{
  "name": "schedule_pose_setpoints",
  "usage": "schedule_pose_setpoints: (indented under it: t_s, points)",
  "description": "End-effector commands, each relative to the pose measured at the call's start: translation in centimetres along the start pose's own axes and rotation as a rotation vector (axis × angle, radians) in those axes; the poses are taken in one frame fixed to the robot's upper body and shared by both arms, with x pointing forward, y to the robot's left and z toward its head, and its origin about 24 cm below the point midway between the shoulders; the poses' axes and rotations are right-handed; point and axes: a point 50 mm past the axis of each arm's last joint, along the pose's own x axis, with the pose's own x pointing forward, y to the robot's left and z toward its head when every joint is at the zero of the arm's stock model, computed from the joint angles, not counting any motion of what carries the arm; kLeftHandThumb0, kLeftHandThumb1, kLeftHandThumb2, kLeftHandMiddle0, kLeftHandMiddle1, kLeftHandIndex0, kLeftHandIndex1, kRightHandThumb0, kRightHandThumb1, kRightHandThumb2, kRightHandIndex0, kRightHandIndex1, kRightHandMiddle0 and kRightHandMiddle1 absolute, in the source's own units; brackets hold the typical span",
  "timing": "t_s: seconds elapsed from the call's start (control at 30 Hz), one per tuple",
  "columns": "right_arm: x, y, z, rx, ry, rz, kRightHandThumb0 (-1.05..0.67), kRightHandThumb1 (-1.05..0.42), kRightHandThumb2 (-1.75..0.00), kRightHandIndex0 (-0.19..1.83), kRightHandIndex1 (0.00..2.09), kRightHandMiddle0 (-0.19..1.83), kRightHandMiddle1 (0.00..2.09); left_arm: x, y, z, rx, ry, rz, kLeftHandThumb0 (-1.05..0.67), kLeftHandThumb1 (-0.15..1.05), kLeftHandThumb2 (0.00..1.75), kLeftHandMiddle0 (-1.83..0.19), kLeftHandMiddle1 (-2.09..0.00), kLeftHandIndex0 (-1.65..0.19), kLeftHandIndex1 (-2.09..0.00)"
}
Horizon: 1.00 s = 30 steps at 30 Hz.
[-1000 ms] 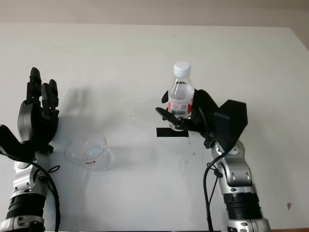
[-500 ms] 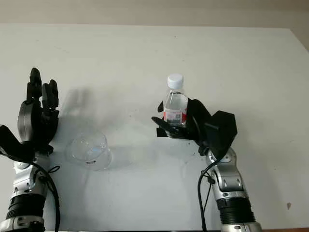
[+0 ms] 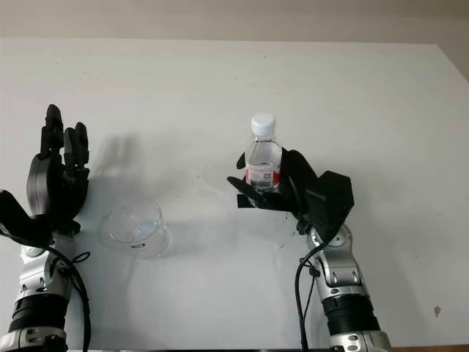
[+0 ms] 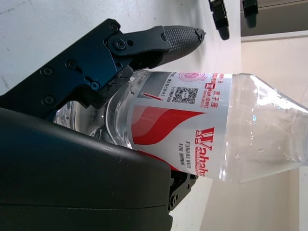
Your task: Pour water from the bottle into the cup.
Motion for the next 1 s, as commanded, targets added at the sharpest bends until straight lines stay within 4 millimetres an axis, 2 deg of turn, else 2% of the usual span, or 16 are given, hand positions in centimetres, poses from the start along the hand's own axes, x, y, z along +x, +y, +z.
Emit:
schedule_pose_setpoints:
  t_s: [0.0, 0.1, 0.13, 0.17, 0.2, 0.27, 0.3, 0.37, 0.47, 0.77, 0.97]
  points:
    - [-0.1, 0.1, -0.5, 0.027, 0.017, 0.008, -0.52, -1.05, -0.5, 0.9, 2.09, 0.57, 2.09, -0.4, 0.3, -0.4, 0.004, 0.021, 0.006, -0.63, 1.05, 0.56, 0.08, -0.05, 0.18, -0.05]
    - [-0.4, 0.1, -0.6, 0.021, 0.011, 0.026, -0.57, -1.05, -0.37, 0.34, 2.09, 0.12, 2.09, -0.4, 0.4, -0.4, 0.007, 0.019, 0.002, -0.62, 1.05, 0.57, 0.08, -0.05, 0.19, -0.05]
    - [-0.5, 0.1, -0.6, 0.022, 0.01, 0.036, -0.6, -1.05, -0.31, 0.18, 1.98, -0.02, 1.99, -0.3, 0.4, -0.4, 0.008, 0.019, 0.002, -0.63, 1.05, 0.56, 0.08, -0.05, 0.19, -0.05]
    - [-0.5, 0.1, -0.7, 0.017, 0.009, 0.054, -0.63, -1.05, -0.24, 0.03, 1.65, -0.11, 1.69, -0.3, 0.4, -0.4, 0.01, 0.021, 0.001, -0.63, 1.05, 0.56, 0.09, -0.05, 0.19, -0.05]
    - [-0.6, 0.1, -0.7, 0.001, 0.011, 0.085, -0.66, -1.05, -0.2, -0.01, 1.38, -0.11, 1.45, -0.2, 0.4, -0.3, 0.01, 0.022, 0.0, -0.63, 1.05, 0.56, 0.09, -0.05, 0.19, -0.05]
    - [-0.7, 0.0, -0.7, -0.031, 0.016, 0.128, -0.75, -1.05, -0.11, 0.01, 0.53, -0.06, 0.73, -0.2, 0.3, -0.3, 0.011, 0.021, -0.004, -0.63, 1.05, 0.56, 0.1, -0.05, 0.19, -0.04]
    - [-0.7, 0.0, -0.7, -0.041, 0.02, 0.138, -0.76, -1.04, -0.09, 0.03, 0.33, -0.03, 0.53, -0.1, 0.3, -0.3, 0.015, 0.02, -0.008, -0.63, 1.05, 0.56, 0.1, -0.05, 0.19, -0.03]
    - [-0.7, -0.1, -0.7, -0.043, 0.022, 0.145, -0.76, -1.02, -0.06, -0.01, 0.12, -0.05, 0.32, -0.1, 0.3, -0.3, 0.018, 0.019, -0.008, -0.63, 1.05, 0.57, 0.1, -0.05, 0.19, -0.01]
    - [-0.7, -0.1, -0.8, -0.033, 0.023, 0.149, -0.76, -1.0, -0.05, -0.04, 0.06, -0.06, 0.24, 0.0, 0.3, -0.3, 0.017, 0.02, -0.006, -0.63, 1.05, 0.56, 0.09, -0.05, 0.19, -0.01]
    - [-0.7, -0.4, -0.8, -0.054, 0.008, 0.159, -0.87, -0.98, -0.05, -0.1, 0.04, -0.09, 0.16, 0.2, 0.4, -0.3, 0.017, 0.018, -0.004, -0.64, 1.05, 0.56, 0.1, -0.05, 0.19, -0.02]
    - [-0.7, -0.9, -0.6, -0.083, -0.005, 0.196, -0.93, -0.95, -0.05, -0.19, 0.0, -0.19, 0.03, 0.3, 0.3, -0.3, 0.014, 0.014, -0.004, -0.63, 1.05, 0.56, 0.1, -0.05, 0.19, -0.03]
